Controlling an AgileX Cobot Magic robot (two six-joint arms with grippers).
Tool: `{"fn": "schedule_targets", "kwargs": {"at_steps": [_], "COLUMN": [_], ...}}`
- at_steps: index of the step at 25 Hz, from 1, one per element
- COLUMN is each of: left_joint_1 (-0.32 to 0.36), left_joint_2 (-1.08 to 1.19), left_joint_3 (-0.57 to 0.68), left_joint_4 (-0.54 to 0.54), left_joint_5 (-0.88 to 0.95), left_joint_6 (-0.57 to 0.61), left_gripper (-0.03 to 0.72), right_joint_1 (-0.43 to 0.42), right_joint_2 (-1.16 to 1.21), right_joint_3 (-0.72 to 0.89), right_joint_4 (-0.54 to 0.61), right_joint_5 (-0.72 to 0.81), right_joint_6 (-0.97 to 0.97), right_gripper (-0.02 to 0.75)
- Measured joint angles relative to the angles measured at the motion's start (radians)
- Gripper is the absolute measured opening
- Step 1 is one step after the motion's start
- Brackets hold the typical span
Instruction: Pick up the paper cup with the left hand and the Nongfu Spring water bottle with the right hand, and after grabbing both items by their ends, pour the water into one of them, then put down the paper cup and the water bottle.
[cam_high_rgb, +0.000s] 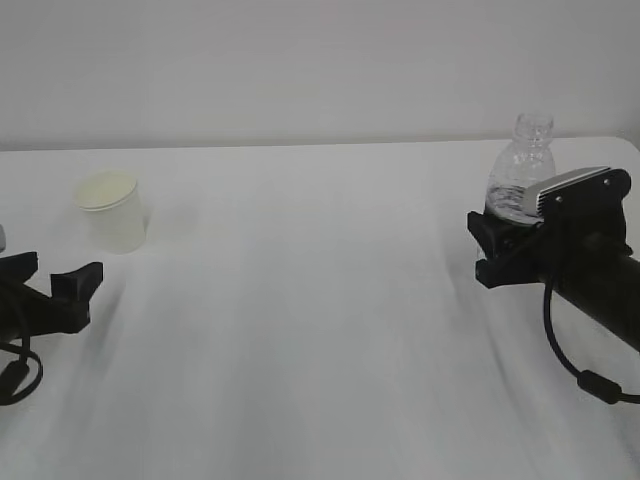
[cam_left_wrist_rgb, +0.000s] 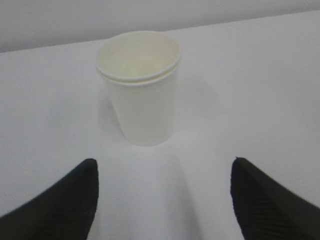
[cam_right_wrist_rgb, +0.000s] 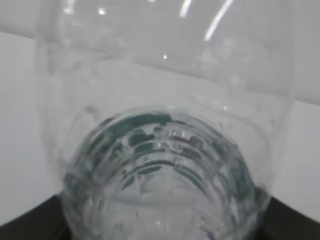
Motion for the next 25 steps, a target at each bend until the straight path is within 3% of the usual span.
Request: {"fn": "schedule_targets", "kwargs": {"at_steps": [6, 25], "left_joint_1": [0.079, 0.088], "left_joint_2": [0.035, 0.251], "left_joint_3": [-0.055, -0.253], "left_joint_4": [0.081, 0.115], "left_joint_5": [0.0, 0.0], "left_joint_6": [0.0, -0.012], "left_gripper": [0.593, 0.588], "right_joint_1": [0.0, 0.0], "right_joint_2": [0.0, 0.0], "right_joint_3": [0.012, 0.015], "right_joint_4": [0.0, 0.0], "right_joint_5": [-0.002, -0.002], "right_joint_6": [-0.007, -0.02], "right_gripper": [0.439, 0.438]}}
